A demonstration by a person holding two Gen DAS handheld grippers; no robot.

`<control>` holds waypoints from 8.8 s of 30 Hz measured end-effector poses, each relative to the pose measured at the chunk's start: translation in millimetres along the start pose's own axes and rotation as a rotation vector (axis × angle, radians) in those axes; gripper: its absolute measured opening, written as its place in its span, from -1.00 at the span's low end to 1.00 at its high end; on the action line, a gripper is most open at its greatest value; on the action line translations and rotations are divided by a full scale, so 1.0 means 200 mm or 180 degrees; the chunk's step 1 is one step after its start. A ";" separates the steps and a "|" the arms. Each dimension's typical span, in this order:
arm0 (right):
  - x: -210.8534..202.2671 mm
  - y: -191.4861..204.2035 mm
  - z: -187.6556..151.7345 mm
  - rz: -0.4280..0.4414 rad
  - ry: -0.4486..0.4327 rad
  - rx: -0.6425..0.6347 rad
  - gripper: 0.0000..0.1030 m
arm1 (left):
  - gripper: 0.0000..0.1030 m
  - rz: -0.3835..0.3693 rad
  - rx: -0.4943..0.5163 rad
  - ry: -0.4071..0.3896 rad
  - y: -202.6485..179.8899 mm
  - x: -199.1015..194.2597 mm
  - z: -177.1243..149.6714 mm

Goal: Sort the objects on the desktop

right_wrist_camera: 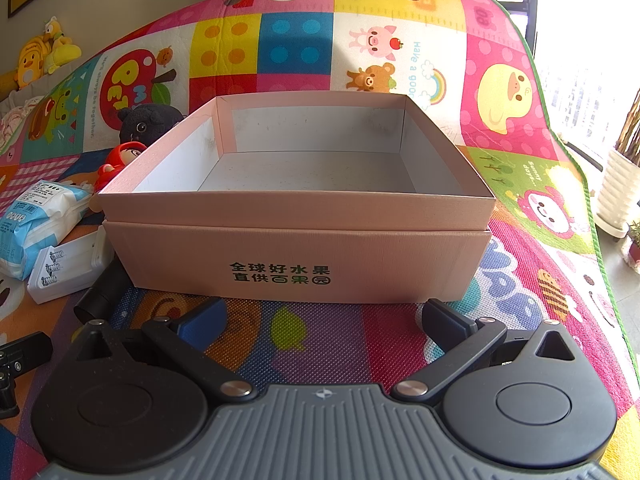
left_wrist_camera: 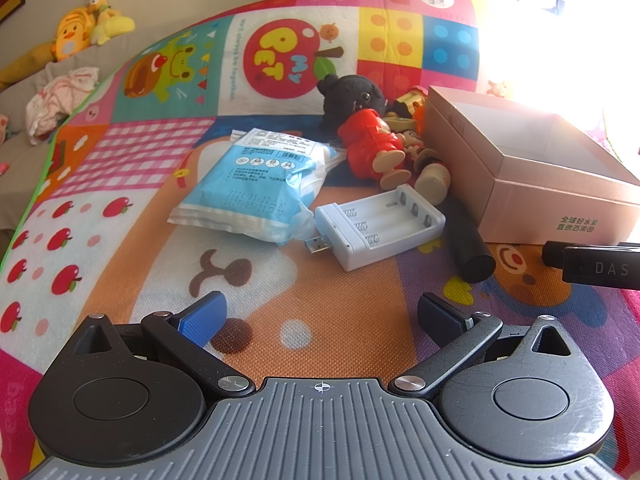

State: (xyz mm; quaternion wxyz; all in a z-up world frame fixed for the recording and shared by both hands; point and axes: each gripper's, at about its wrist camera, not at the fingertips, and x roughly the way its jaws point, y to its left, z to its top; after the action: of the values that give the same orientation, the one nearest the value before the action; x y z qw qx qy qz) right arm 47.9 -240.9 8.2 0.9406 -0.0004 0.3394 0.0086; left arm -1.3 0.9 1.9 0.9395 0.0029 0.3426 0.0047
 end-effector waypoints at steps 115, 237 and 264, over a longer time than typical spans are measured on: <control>-0.27 0.39 -0.02 0.1372 0.0131 -0.1150 -0.53 | 1.00 0.0050 -0.0383 0.0009 0.21 -0.12 0.08; -0.54 -0.39 0.24 0.0687 -0.0368 -0.0555 0.45 | 0.99 -0.1055 0.0447 -0.0352 -0.47 -0.06 0.46; 0.19 0.16 0.85 0.0479 0.0438 -0.0770 0.54 | 1.00 -0.0283 -0.0433 -0.0325 0.24 -0.02 0.05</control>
State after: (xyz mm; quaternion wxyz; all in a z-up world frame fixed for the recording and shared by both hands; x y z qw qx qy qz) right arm 185.1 -206.7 113.9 0.9049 -0.0888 0.3985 0.1198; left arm 1.6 48.7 12.1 0.9530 -0.0759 0.2930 -0.0139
